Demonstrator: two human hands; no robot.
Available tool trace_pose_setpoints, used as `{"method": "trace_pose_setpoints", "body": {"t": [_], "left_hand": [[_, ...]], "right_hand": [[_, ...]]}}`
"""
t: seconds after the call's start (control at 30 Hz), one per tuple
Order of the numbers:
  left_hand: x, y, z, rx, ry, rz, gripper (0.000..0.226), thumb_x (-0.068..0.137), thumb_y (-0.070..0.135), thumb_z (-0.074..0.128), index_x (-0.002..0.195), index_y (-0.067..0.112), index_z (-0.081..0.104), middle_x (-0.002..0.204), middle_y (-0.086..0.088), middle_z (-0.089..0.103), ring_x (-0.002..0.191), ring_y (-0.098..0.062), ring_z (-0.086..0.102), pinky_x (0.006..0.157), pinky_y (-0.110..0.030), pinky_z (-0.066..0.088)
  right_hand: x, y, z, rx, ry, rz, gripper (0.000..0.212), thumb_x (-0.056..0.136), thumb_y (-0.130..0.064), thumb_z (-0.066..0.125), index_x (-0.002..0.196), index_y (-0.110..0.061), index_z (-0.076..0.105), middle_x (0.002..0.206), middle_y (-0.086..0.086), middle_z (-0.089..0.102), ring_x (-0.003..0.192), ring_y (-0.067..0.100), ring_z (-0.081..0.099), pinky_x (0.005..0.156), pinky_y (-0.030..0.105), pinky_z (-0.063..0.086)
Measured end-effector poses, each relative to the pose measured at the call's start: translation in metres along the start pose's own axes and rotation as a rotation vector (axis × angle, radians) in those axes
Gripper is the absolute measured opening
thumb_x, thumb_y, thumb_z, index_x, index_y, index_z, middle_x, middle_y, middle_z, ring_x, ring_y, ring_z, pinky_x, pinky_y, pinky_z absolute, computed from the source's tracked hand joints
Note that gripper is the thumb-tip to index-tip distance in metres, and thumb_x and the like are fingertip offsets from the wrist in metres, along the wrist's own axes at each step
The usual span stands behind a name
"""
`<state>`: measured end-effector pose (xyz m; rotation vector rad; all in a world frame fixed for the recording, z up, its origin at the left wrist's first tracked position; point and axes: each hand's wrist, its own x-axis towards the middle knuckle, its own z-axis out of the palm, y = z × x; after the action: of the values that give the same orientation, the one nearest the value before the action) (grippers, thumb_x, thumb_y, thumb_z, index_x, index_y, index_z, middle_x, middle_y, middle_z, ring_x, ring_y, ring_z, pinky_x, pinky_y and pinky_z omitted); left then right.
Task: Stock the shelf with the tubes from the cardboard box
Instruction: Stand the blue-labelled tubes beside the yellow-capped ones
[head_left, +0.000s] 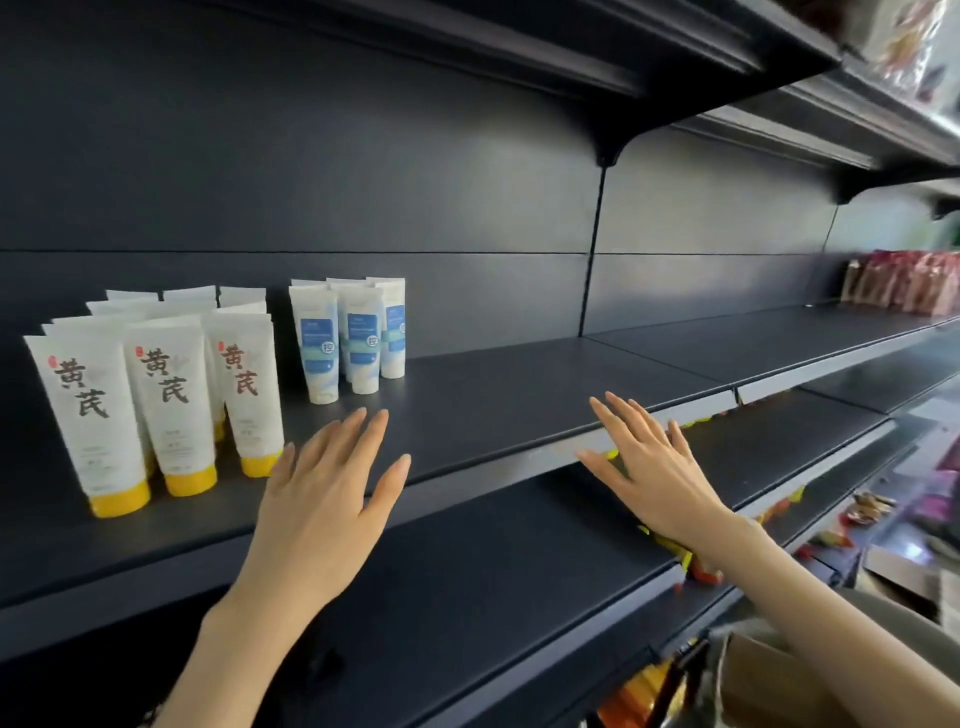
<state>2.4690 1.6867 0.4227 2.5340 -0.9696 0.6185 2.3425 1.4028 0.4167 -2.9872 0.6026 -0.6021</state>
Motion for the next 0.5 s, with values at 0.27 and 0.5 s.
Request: {"method": "trace_pose_setpoints", "body": {"t": [0.27, 0.5], "left_hand": [[-0.003, 0.051, 0.020, 0.030, -0.028, 0.048, 0.074, 0.087, 0.059, 0.010, 0.143, 0.019, 0.038, 0.146, -0.003, 0.042, 0.133, -0.022, 0.042, 0.107, -0.051, 0.032], [0.002, 0.143, 0.049, -0.005, -0.067, 0.094, 0.076, 0.086, 0.061, 0.008, 0.146, 0.021, 0.032, 0.151, -0.002, 0.035, 0.137, -0.020, 0.036, 0.111, -0.048, 0.026]], "right_hand": [[-0.041, 0.066, -0.002, 0.031, 0.007, 0.109, 0.079, 0.082, -0.069, 0.010, 0.151, -0.033, 0.002, 0.160, -0.009, 0.001, 0.147, 0.012, -0.004, 0.118, 0.046, -0.002], [-0.082, 0.158, 0.002, 0.041, -0.031, 0.212, 0.076, 0.084, -0.067, 0.015, 0.151, -0.033, 0.001, 0.160, -0.009, 0.000, 0.148, 0.013, -0.004, 0.118, 0.046, -0.002]]}}
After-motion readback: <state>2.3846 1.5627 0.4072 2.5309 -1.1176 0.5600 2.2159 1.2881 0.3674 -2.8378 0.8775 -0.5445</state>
